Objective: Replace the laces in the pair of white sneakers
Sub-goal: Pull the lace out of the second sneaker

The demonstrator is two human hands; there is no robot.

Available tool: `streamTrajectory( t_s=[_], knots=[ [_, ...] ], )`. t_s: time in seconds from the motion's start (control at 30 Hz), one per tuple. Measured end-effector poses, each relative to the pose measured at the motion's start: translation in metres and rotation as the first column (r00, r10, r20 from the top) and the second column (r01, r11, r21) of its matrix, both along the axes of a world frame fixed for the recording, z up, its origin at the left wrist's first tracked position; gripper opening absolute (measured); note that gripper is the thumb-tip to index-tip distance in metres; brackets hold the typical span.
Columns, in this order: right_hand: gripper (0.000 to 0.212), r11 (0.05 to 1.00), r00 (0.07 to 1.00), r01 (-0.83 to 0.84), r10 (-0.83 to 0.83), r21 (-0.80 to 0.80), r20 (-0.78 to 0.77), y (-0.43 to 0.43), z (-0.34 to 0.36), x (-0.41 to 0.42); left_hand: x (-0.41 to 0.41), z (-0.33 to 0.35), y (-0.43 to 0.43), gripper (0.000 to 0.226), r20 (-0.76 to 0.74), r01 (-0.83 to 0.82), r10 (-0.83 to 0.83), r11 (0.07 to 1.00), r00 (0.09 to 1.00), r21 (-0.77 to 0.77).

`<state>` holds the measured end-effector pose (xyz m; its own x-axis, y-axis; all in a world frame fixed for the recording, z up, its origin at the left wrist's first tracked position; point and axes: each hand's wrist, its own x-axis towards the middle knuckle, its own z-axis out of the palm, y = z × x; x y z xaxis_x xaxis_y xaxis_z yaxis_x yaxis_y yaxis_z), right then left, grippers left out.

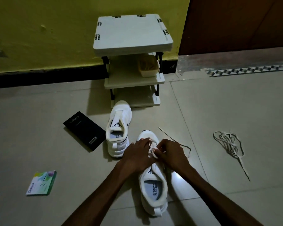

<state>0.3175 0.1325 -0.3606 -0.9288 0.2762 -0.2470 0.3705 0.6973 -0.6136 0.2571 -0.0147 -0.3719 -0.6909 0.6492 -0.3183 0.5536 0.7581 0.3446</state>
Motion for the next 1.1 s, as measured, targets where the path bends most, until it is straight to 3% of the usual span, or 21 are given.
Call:
streamTrajectory(
  t_s=[0.07, 0.27, 0.43, 0.6, 0.7, 0.83, 0.93, 1.03, 1.1],
  knots=[
    [0.019, 0.999, 0.998, 0.017, -0.016, 0.029, -0.053, -0.004, -0.003, 0.001, 0.001, -0.002, -0.001, 0.072, 0.006, 0.005, -0.004, 1.0, 1.0, -0.029],
    [0.003, 0.997, 0.997, 0.075, -0.075, -0.012, -0.012, -0.003, 0.004, -0.011, 0.002, -0.004, 0.0, 0.078, 0.015, -0.006, 0.007, 0.998, 1.0, -0.062],
    [0.007, 0.952, 0.997, -0.081, 0.083, 0.294, 0.008, 0.005, 0.037, -0.018, 0.006, 0.003, 0.001, 0.079, 0.075, 0.02, -0.009, 0.989, 0.997, -0.143],
    [0.009, 0.935, 0.992, -0.038, 0.077, 0.354, -0.096, 0.016, 0.102, -0.009, 0.006, 0.006, 0.001, 0.079, 0.096, 0.016, -0.001, 0.987, 0.995, -0.158],
    [0.015, 0.959, 0.982, 0.009, 0.045, 0.284, -0.182, 0.012, 0.124, 0.0, 0.005, 0.007, 0.003, 0.079, 0.092, 0.015, -0.001, 0.988, 0.996, -0.151],
    [0.014, 0.996, 0.968, 0.089, -0.085, 0.009, -0.236, 0.003, 0.104, 0.002, 0.007, 0.003, -0.001, 0.08, 0.105, -0.013, 0.019, 0.998, 0.994, -0.062],
    [0.014, 0.996, 0.987, 0.085, -0.084, 0.001, -0.139, 0.001, 0.061, 0.0, 0.012, 0.008, -0.004, 0.074, 0.142, -0.141, 0.128, 0.986, 0.982, 0.088],
    [0.046, 0.98, 0.995, -0.043, 0.024, 0.196, 0.099, 0.002, 0.028, 0.005, 0.015, 0.009, -0.003, 0.074, 0.125, -0.118, 0.111, 0.992, 0.986, 0.051],
    [0.052, 0.992, 0.992, -0.065, 0.053, 0.112, 0.112, 0.001, 0.022, 0.007, 0.013, 0.006, -0.003, 0.074, 0.129, -0.098, 0.094, 0.995, 0.987, 0.032]
  ],
)
